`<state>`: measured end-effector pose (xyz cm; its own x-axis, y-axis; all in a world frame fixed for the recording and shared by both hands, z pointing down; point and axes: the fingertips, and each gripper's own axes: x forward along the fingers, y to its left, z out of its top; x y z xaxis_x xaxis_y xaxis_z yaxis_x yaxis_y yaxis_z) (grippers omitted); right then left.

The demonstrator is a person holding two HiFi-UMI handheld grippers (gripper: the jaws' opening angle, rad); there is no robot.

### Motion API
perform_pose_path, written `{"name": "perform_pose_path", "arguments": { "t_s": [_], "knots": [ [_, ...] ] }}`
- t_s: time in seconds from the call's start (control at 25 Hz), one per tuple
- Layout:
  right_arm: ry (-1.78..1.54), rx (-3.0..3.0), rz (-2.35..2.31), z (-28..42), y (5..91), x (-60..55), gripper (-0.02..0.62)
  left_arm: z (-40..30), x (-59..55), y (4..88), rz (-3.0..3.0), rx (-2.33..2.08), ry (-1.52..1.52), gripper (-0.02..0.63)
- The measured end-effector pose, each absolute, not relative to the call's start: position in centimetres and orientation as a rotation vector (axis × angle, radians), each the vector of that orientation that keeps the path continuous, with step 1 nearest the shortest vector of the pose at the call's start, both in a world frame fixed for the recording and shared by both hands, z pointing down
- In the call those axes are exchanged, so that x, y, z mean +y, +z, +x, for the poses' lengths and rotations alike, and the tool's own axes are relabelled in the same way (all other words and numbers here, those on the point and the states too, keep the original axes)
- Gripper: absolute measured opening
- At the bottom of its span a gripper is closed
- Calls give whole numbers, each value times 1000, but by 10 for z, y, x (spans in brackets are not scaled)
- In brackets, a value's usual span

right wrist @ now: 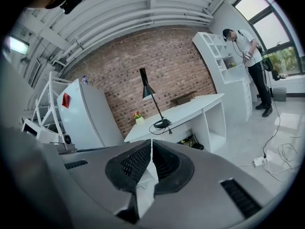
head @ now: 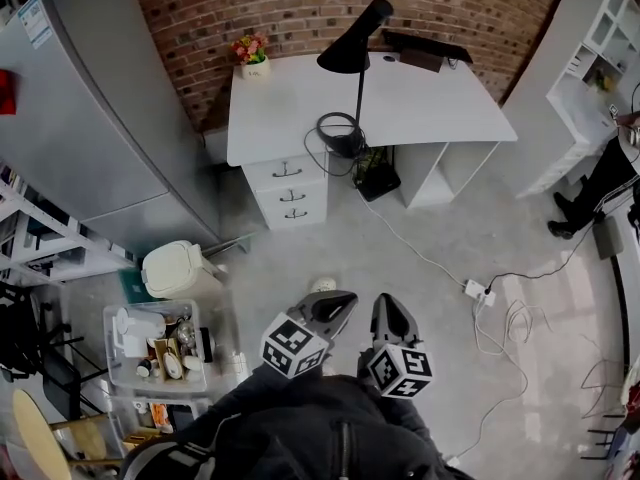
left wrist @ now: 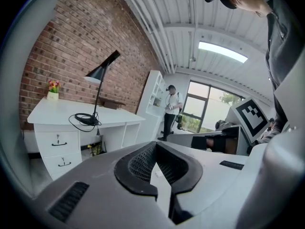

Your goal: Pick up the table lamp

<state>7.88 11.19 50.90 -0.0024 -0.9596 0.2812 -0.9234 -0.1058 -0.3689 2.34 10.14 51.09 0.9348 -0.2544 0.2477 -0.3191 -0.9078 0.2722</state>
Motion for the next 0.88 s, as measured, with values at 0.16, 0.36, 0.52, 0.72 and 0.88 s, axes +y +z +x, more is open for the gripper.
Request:
{"name": "perform_pose_path", "arguments": {
  "t_s": [0.16, 0.36, 0.52, 0.72, 0.88],
  "knots": [
    [-737, 2054, -2116, 79, 508, 75, 12, 36, 65, 509, 2777, -406, 289, 8],
    [-734, 2048, -2116, 91, 498, 21, 12, 52, 10, 496, 2791, -386, 287, 8],
    [-751, 2047, -2102, 98, 491, -24, 12, 61, -37, 488, 2800, -394, 284, 8],
    [-751, 2061, -2112, 106, 489, -74, 12, 68, -94, 482, 2802, -417, 271, 8],
    [-754, 2063, -2143, 117, 494, -109, 12, 74, -133, 480, 2792, -428, 260, 8]
  ]
}}
